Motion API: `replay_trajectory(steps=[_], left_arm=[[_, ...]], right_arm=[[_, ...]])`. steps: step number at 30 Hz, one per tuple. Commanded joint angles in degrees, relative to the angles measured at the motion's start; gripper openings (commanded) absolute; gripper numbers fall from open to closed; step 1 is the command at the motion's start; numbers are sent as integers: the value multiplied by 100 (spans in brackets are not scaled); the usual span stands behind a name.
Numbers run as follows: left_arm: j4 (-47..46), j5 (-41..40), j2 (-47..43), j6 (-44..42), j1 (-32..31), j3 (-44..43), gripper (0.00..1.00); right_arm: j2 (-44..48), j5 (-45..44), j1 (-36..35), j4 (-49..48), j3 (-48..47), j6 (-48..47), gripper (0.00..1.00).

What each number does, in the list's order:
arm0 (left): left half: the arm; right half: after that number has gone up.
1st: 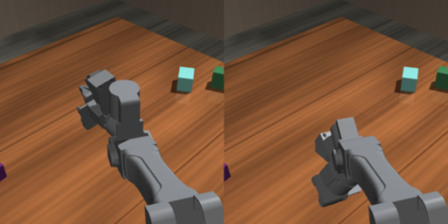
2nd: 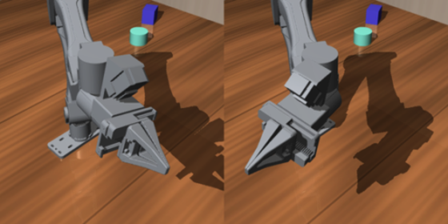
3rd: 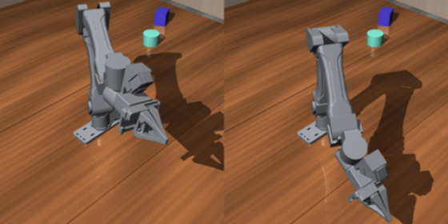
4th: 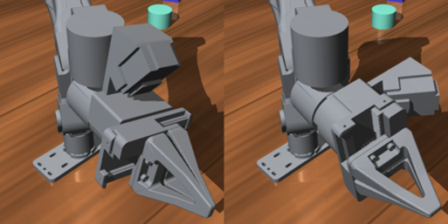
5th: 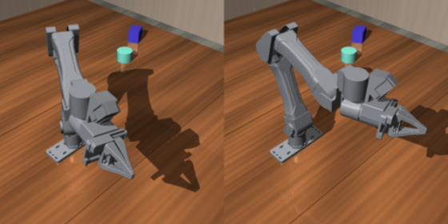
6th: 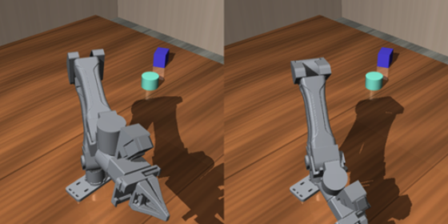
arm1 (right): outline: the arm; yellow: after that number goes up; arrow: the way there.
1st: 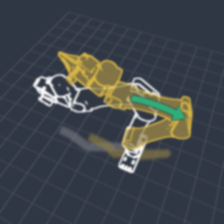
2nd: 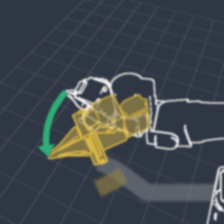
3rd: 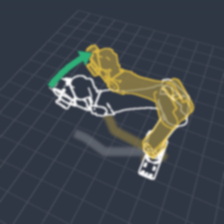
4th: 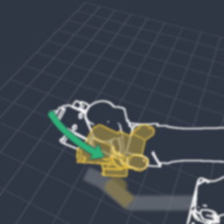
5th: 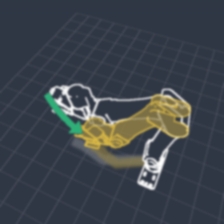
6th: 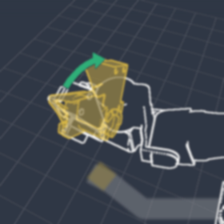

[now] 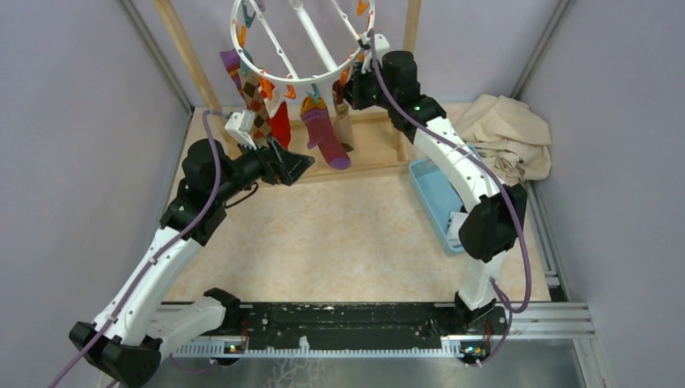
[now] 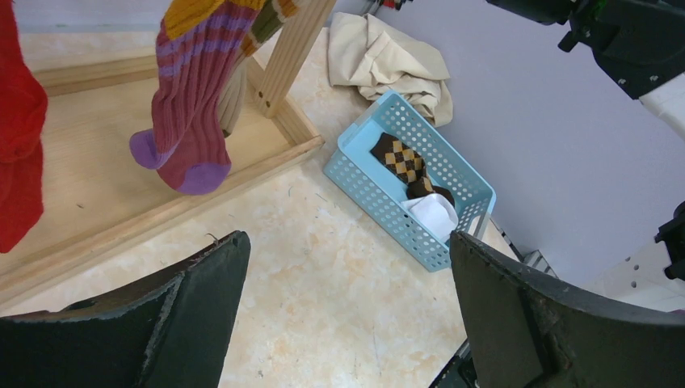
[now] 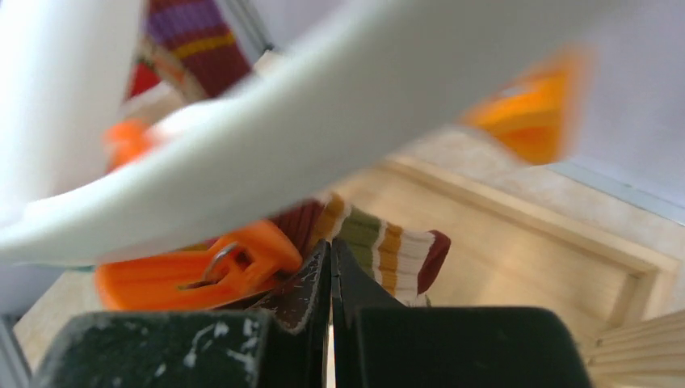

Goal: Clip the socks to the hanger
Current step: Rotate the hanger at the clothesline.

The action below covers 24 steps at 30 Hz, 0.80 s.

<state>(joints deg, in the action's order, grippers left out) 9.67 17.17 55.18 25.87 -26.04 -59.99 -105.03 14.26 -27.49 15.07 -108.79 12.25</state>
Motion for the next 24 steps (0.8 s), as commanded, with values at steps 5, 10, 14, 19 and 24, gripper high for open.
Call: replay_trajectory(steps=[5,10,14,19,24], left_arm=[[327,-87,103,-250,-543,-709,98],[132,-109,216,-261,-657,-731,98],[24,-437,328,-240,-670,-592,98],[-6,-1088,396,-343,-666,-552,98],[44,-1373,330,-458,-667,-537,98]], right_arm=[[832,217,-902,-431,561,-162,0],[851,260,-1106,-601,797,-20,0],[826,248,-1353,-738,901,23,0],[610,316,-1598,-795,749,98,0],[597,14,-1768,-610,777,-103,0]])
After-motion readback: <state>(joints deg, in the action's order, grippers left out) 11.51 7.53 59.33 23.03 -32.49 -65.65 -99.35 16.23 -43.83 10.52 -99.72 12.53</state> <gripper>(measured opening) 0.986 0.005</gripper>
